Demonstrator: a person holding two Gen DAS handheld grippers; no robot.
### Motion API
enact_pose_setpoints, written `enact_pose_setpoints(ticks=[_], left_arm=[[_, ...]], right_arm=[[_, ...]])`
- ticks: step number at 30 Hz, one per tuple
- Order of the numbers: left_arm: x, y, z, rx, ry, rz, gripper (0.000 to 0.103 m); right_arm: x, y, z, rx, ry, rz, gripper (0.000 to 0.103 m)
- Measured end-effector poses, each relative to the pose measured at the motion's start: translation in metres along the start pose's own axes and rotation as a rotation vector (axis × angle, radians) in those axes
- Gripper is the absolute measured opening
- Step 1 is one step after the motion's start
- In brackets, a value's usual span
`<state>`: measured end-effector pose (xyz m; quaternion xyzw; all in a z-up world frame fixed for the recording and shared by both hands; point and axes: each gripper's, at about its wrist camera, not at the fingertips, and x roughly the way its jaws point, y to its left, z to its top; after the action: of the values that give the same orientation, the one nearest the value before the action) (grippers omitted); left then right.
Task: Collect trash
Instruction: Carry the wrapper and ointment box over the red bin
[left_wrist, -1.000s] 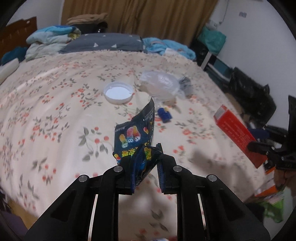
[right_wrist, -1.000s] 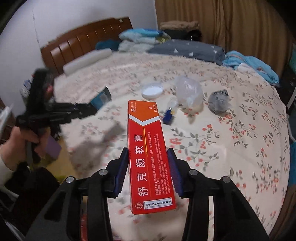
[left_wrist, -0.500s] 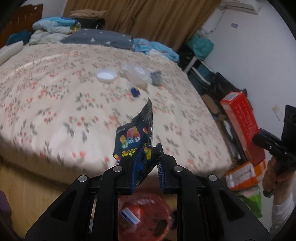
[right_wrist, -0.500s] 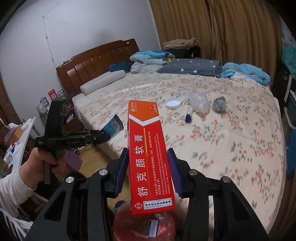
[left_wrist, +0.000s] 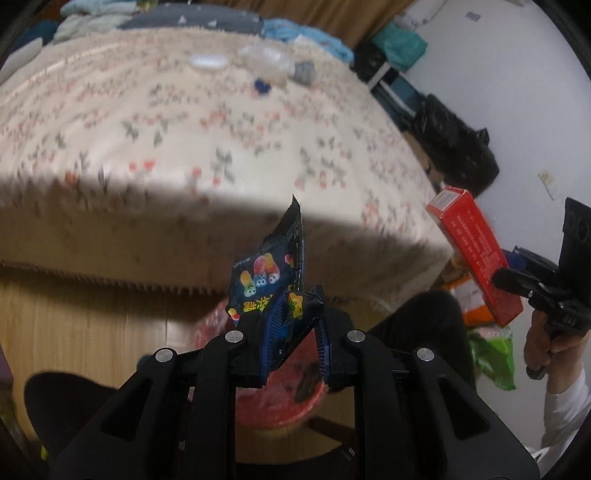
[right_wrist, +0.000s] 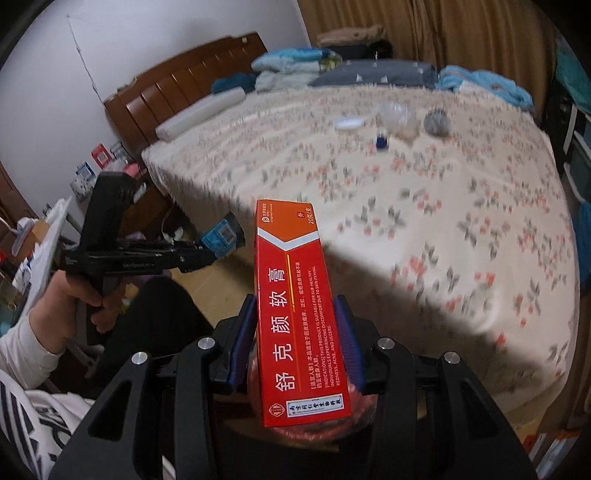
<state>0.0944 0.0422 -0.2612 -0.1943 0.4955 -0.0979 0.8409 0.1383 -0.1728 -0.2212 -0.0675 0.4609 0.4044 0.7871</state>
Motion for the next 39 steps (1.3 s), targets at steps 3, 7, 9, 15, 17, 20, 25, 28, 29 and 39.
enact_pose_setpoints(ticks=[3,7,9,15,17,20,25,28,29,39], left_arm=[[0.017,0.004,-0.015,-0.001,0.075,0.0,0.019],[0.041,0.006,-0.032,-0.001,0.166,-0.003,0.019],[0.052,0.007,-0.039,0.002,0.205,-0.005,0.019],[0.089,0.018,-0.056,0.0,0.323,0.005,0.019],[0.102,0.022,-0.058,0.003,0.359,0.018,0.019],[0.119,0.028,-0.061,0.0,0.41,0.025,0.019],[0.154,0.035,-0.069,0.002,0.506,0.033,0.019],[0.174,0.04,-0.075,-0.002,0.557,0.032,0.019],[0.18,0.042,-0.077,-0.008,0.569,0.031,0.019],[0.237,0.068,-0.093,-0.058,0.693,0.054,0.019]], right_arm=[[0.018,0.001,-0.013,0.004,0.06,-0.011,0.042],[0.048,0.0,-0.03,0.006,0.151,-0.024,0.042],[0.058,-0.001,-0.037,0.01,0.182,-0.027,0.042],[0.096,-0.01,-0.056,0.017,0.302,-0.05,0.042],[0.109,-0.014,-0.062,0.02,0.339,-0.057,0.042],[0.128,-0.019,-0.069,0.015,0.389,-0.069,0.042],[0.158,-0.027,-0.078,0.015,0.465,-0.081,0.042],[0.177,-0.03,-0.085,0.01,0.516,-0.086,0.042],[0.18,-0.031,-0.086,0.01,0.527,-0.086,0.042],[0.231,-0.04,-0.099,-0.01,0.656,-0.11,0.042]])
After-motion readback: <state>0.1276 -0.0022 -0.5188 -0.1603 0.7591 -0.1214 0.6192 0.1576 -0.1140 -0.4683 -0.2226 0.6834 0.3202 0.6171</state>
